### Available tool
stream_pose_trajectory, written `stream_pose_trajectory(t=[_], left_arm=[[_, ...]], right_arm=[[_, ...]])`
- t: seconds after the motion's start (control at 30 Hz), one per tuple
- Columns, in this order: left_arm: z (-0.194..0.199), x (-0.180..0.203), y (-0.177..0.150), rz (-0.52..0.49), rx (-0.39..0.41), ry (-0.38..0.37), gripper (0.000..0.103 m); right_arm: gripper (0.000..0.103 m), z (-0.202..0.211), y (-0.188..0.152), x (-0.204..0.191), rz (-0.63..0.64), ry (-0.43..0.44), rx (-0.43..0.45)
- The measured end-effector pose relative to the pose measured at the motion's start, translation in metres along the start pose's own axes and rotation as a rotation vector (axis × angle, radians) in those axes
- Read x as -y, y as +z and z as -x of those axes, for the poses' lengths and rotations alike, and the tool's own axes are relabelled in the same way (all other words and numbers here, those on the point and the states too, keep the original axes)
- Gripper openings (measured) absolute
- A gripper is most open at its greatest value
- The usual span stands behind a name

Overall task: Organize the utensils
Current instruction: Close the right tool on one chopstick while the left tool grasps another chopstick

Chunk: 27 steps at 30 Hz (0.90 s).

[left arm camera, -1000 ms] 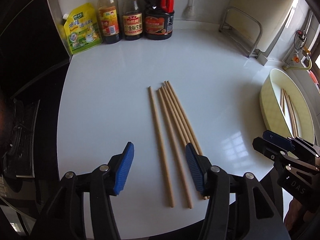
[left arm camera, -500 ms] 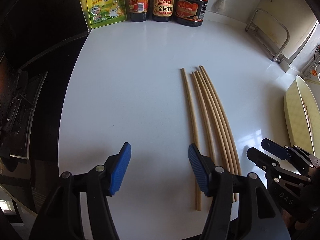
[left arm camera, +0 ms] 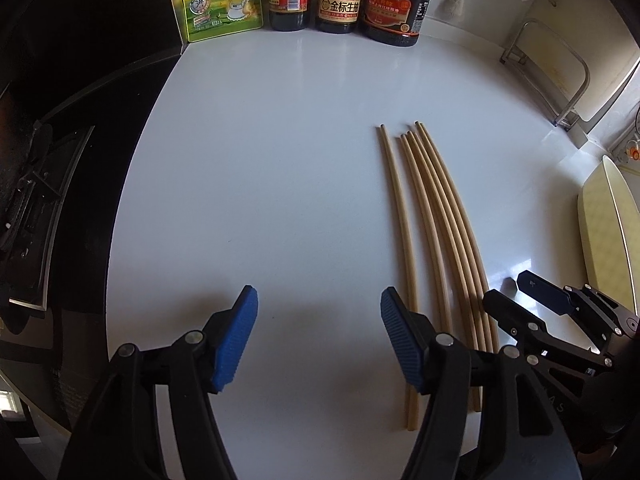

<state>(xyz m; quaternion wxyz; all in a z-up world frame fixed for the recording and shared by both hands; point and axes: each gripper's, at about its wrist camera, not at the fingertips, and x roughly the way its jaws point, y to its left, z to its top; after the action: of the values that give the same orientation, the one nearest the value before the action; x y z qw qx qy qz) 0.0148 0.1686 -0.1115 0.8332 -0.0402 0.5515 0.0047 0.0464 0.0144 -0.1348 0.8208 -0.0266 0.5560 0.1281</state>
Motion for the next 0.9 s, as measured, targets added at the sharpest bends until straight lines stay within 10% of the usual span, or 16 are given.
stream_pose_trajectory(t=[0.9], left_arm=[[-0.018,0.032,0.006,-0.066,0.002,0.002,0.065]], right_arm=[[0.045,0.004,0.008,0.019,-0.004,-0.050,0.020]])
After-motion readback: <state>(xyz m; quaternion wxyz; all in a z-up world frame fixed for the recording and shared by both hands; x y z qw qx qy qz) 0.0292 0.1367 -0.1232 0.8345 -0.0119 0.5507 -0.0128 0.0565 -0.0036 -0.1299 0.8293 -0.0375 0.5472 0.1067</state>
